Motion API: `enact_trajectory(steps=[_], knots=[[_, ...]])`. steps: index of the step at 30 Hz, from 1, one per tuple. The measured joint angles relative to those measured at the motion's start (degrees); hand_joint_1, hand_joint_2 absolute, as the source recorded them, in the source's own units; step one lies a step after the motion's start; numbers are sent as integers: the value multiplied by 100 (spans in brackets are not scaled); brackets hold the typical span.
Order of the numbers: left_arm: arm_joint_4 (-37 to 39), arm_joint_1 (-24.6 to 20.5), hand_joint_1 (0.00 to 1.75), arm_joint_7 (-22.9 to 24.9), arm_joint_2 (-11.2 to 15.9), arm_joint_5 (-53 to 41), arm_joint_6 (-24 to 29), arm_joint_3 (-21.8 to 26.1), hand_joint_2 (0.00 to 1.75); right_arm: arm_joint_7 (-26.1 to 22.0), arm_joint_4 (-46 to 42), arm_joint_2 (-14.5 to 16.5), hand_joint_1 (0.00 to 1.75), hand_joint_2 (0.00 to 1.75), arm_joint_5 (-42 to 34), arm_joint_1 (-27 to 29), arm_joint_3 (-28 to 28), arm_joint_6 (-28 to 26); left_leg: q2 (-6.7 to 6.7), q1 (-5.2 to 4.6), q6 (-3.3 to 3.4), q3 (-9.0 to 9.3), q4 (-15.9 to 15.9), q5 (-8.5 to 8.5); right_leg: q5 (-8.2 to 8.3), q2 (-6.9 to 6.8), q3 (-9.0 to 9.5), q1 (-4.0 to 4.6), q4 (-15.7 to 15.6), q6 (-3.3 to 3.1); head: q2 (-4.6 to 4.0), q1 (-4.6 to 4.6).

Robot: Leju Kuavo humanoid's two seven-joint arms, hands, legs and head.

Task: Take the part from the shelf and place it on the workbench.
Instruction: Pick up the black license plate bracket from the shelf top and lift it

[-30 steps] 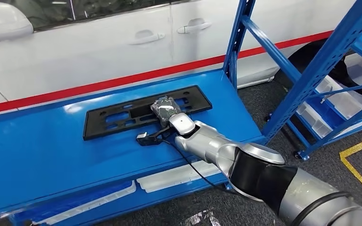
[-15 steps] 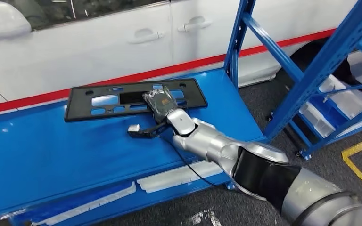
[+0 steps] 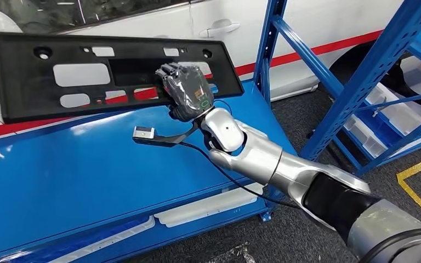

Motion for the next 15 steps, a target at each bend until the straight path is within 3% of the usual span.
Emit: enact_trajectory(steps=[2, 4, 7, 8, 9, 10, 12, 14, 15], knots=[[0, 21, 0, -65, 28, -32, -60, -16, 175, 14, -692, -149, 175, 175, 137, 158, -108, 173, 9, 6, 20, 75, -169, 29, 5, -3, 11, -10, -37, 45, 0, 2], [0, 42, 0, -77, 55, -80, -60, -42, 175, 2, -1326, -263, 175, 175, 232, 319, -200, 252, 29, 46, 34, 186, -359, 91, -144, -11, -52, 8, 140, 78, 0, 6], [0, 61, 0, -111, 92, -189, 110, -108, 175, -88, -2113, -366, 175, 175, 291, 561, -303, 194, 42, 78, 51, 244, -414, 99, -603, -19, -457, 1, 1068, 130, 0, 12], [0, 67, 0, -118, 105, -226, 188, -134, 175, -138, -2351, -393, 175, 175, 283, 684, -322, 164, 37, 91, 42, 245, -395, 84, -660, -22, -566, -17, 1293, 159, 0, 12], [0, 76, 0, -121, 123, -257, 252, -158, 175, -203, -2597, -421, 175, 175, 247, 832, -333, 134, 29, 114, 23, 242, -362, 60, -612, -26, -584, -42, 1322, 192, 0, 12], [0, 87, 0, -116, 143, -283, 293, -178, 175, -277, -2813, -441, 175, 175, 185, 976, -338, 106, 20, 143, -8, 235, -315, 29, -482, -33, -504, -69, 1155, 230, 0, 12], [0, 105, 0, -72, 198, -314, 321, -214, 175, -462, -3207, -457, 175, 175, -67, 1221, -339, 20, 8, 202, -101, 193, -153, -73, -208, -36, -182, -119, 519, 314, 0, 14], [1, 97, 0, -5, 260, -322, 329, -256, 175, -640, -3513, -456, 175, 175, -371, 1388, -339, -50, 0, 211, -191, 123, 42, -183, -145, -5, -13, -124, 201, 276, 0, 21], [2, 90, 0, 22, 290, -323, 338, -273, 175, -712, -3636, -456, 175, 175, -496, 1464, -339, -69, -5, 200, -217, 99, 90, -207, -173, 14, -19, -104, 232, 222, 0, 23]])
